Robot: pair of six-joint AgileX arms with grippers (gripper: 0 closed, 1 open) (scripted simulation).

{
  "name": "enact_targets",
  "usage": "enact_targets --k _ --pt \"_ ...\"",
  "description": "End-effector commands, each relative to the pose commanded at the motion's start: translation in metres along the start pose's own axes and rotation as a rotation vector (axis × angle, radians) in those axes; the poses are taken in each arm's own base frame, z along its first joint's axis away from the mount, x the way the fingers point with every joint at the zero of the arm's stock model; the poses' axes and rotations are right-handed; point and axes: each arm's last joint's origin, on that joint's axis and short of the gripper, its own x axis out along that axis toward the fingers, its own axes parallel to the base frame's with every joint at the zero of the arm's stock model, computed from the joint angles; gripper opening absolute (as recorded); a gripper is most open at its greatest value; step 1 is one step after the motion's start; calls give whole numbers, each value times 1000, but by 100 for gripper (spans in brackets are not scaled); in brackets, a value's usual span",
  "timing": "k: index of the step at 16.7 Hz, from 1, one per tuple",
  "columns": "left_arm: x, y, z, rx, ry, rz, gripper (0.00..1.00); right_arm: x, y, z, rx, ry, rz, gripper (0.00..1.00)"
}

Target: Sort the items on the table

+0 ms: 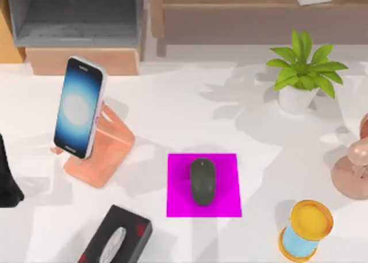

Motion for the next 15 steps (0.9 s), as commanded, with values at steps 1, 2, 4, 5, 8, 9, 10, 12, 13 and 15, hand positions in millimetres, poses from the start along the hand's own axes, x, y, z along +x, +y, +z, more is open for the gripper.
enact_targets --k 1,2,4,5,8,9,10,12,13,15 --pt "0 0 0 0 0 0 100 0 0 0 0 1 1 0" --pt "0 0 0 0 0 0 100 0 0 0 0 1 1 0" --pt "0 0 0 0 0 0 100 0 0 0 0 1 1 0" --pt "0 0 0 0 0 0 100 0 2 1 1 -1 5 0" --pt "0 0 0 0 0 0 100 0 0 0 1 0 2 0" --pt "0 0 0 0 0 0 100 0 0 0 0 1 1 0" --pt "0 0 0 0 0 0 100 0 0 0 0 1 1 0" --pt "0 0 0 0 0 0 100 0 0 0 0 1 1 0" --pt "0 0 0 0 0 0 100 0 0 0 0 1 1 8" --pt "0 0 0 0 0 0 100 0 0 0 0 1 1 23"
